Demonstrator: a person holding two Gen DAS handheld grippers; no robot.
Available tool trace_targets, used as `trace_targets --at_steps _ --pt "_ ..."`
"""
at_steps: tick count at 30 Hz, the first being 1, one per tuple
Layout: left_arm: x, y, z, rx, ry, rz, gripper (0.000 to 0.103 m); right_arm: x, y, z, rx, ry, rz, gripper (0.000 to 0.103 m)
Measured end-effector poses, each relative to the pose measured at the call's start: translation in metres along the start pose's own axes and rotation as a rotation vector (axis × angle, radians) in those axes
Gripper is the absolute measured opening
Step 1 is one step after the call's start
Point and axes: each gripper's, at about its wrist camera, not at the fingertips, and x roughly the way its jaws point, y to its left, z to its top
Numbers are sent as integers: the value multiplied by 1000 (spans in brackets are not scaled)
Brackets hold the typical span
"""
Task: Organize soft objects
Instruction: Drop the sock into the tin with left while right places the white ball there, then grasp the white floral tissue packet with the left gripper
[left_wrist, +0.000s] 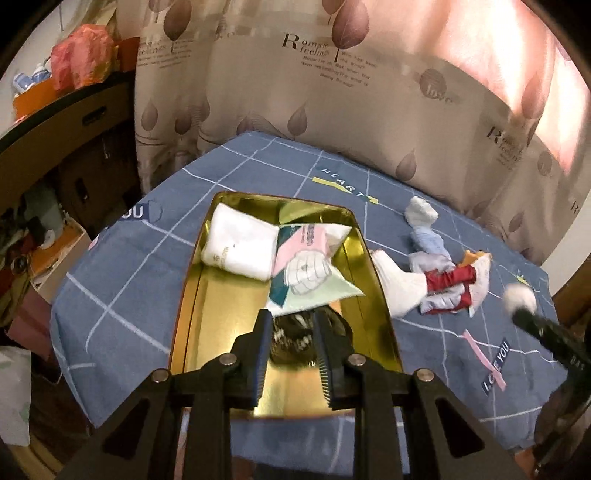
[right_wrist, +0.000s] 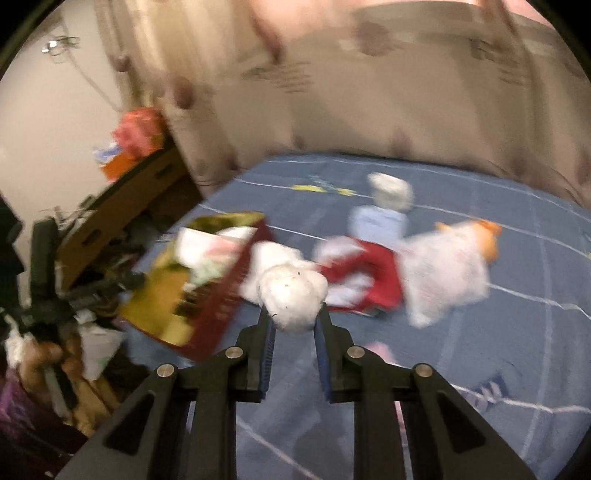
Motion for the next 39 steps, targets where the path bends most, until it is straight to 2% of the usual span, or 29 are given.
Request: trace_targets --at_steps 5,6,7,9,12,17,19,21,24,26,27,28,30,32,35,39 --pt "-14 8 -23 -56 35 -6 35 30 56 22 -53 42 135 19" --pt "-18 12 -28 -72 37 -3 41 39 66 25 -68 56 151 19" --pt "-21 17 -31 -90 36 10 52 52 79 27 -88 74 166 19" --pt "-25 26 -38 -118 36 54 62 75 95 31 -97 109 194 19" --pt "-28 35 -44 -124 29 92 62 116 120 37 -86 167 237 19" --pt "-24 46 -46 -158 61 110 62 169 150 34 -126 263 206 21" --pt "-22 47 -46 -171 78 100 62 180 155 34 -141 270 177 27" --pt "-22 48 -47 -185 84 94 62 184 154 34 -128 281 187 31" --pt "-26 45 -46 -199 90 71 62 161 144 37 -99 210 207 37" --pt "-30 37 -49 -187 79 68 62 126 123 35 -64 117 201 49" --pt "-32 31 -51 -174 78 70 62 113 113 34 -53 84 188 64" --pt "-35 22 -56 -147 73 64 63 90 95 27 -38 26 149 76" --pt "-44 1 -70 -87 49 34 63 53 61 12 -38 -63 35 81" --pt "-52 -23 -89 -45 32 -55 63 18 17 -11 -70 -122 -197 90" --pt "-56 -58 -116 -45 57 -235 63 -9 -48 -41 -66 -78 -442 91" --pt "-61 -96 -139 27 120 -320 63 -45 -109 -75 -7 -67 -583 91"
